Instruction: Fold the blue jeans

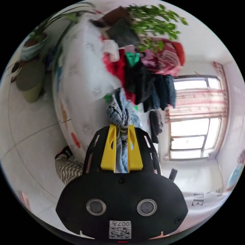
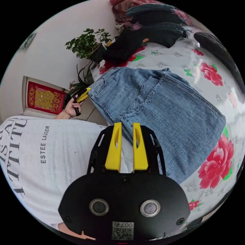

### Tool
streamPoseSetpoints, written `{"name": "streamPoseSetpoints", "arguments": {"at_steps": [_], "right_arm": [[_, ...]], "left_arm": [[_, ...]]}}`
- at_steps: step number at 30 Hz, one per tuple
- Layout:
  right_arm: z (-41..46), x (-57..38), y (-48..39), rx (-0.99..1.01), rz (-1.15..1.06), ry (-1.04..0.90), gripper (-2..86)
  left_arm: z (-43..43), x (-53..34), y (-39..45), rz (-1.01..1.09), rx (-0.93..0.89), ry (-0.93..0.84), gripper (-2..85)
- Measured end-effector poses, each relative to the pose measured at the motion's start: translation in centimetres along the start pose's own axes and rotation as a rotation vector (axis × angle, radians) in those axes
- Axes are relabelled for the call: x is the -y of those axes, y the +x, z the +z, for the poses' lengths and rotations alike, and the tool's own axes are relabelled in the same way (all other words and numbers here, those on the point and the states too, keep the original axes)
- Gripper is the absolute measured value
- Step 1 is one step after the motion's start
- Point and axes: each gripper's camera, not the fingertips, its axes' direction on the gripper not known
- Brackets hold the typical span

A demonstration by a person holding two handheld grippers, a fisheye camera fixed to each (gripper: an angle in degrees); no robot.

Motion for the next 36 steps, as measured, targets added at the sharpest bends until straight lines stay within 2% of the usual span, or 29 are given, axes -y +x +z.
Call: {"name": "streamPoseSetpoints", "arguments": {"at_steps": [4, 6, 7, 9, 12, 13, 15, 17, 20, 22, 24, 29, 31, 33, 36], "right_arm": [[-3.8, -3.3, 3.7, 0.059, 0.160, 0.204, 7.0], [-5.7, -5.3, 5.1, 0.022, 0.226, 0.276, 7.3], [-7.3, -6.9, 6.0, -0.026, 0.279, 0.324, 7.4], [-10.1, -9.9, 7.4, -0.069, 0.356, 0.427, 7.6], [-13.9, -15.6, 9.9, -0.046, 0.473, 0.609, 8.1], [-14.7, -17.8, 10.6, -0.049, 0.521, 0.667, 8.3], [-15.3, -20.7, 11.4, -0.070, 0.603, 0.734, 8.9], [-14.7, -23.8, 12.8, -0.033, 0.692, 0.786, 9.7], [-13.0, -26.3, 14.4, 0.060, 0.753, 0.790, 10.7], [-11.7, -27.1, 15.2, 0.081, 0.781, 0.762, 11.0], [-10.4, -27.3, 16.2, 0.113, 0.802, 0.721, 11.5], [-7.3, -25.8, 19.7, 0.156, 0.848, 0.667, 11.8], [-6.1, -24.8, 21.3, 0.216, 0.850, 0.671, 11.6], [-4.6, -23.3, 22.6, 0.293, 0.850, 0.648, 10.9], [-4.6, -22.0, 23.1, 0.196, 0.887, 0.573, 8.4]], "left_arm": [[1.5, -0.7, 8.0, 0.353, -0.094, -0.061, 6.3], [3.8, -2.3, 15.1, 0.657, -0.120, -0.140, 6.2], [4.6, -2.9, 16.9, 0.731, -0.137, -0.166, 6.2], [8.0, -6.4, 23.3, 0.998, -0.235, -0.282, 6.2], [13.7, -12.8, 29.7, 1.266, -0.376, -0.485, 6.4], [15.1, -14.4, 30.6, 1.313, -0.394, -0.529, 6.6], [21.3, -21.4, 33.1, 1.442, -0.440, -0.745, 7.3], [25.4, -25.9, 33.4, 1.462, -0.412, -0.868, 6.8], [29.5, -28.7, 31.9, 1.386, -0.355, -0.950, 8.5], [31.1, -27.8, 30.1, 1.357, -0.268, -0.953, 9.5], [33.2, -24.2, 26.4, 1.209, -0.103, -0.916, 10.8], [36.3, -18.1, 18.1, 0.880, 0.136, -0.857, 12.8], [38.1, -17.7, 16.5, 0.823, 0.156, -0.871, 13.9], [41.7, -18.2, 14.9, 0.727, 0.114, -0.960, 14.9], [45.7, -19.1, 14.7, 0.725, 0.112, -1.011, 9.5]]}}
